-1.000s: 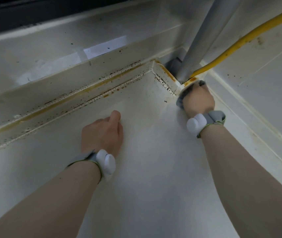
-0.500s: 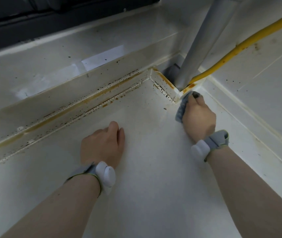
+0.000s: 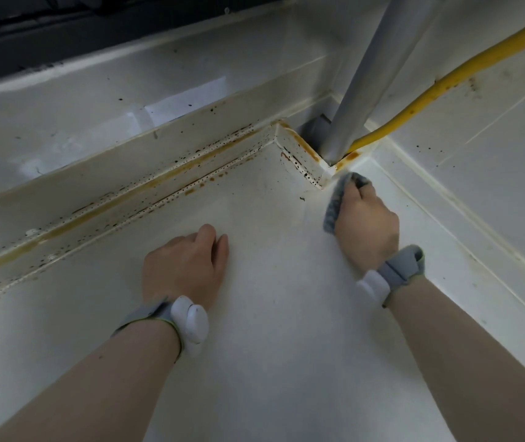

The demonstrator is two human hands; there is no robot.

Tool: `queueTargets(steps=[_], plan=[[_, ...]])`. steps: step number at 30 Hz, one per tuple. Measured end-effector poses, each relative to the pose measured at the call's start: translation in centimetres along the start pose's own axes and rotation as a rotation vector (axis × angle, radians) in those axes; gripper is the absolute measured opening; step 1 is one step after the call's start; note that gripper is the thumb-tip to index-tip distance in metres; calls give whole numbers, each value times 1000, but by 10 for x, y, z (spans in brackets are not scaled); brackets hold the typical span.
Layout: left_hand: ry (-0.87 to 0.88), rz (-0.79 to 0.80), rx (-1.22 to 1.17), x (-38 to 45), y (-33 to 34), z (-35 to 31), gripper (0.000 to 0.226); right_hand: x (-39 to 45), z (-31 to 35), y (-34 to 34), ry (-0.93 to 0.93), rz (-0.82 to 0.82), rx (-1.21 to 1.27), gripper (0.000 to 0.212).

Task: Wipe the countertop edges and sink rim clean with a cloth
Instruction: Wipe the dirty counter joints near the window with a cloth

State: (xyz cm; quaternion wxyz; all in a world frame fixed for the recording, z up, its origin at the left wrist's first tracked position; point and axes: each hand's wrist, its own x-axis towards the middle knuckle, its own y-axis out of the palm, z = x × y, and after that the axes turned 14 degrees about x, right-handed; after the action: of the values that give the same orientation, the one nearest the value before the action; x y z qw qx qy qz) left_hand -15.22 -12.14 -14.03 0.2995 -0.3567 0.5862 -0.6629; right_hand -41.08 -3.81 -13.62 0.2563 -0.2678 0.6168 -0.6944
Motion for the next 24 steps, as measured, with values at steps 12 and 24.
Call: queueTargets(steps=[12, 24], plan=[[-7, -9, -9, 0, 0, 0, 35, 17, -1, 1, 31, -120, 364, 27], [-14, -10, -11, 0, 1, 1, 35, 53, -5, -19, 90, -222, 1021, 17]])
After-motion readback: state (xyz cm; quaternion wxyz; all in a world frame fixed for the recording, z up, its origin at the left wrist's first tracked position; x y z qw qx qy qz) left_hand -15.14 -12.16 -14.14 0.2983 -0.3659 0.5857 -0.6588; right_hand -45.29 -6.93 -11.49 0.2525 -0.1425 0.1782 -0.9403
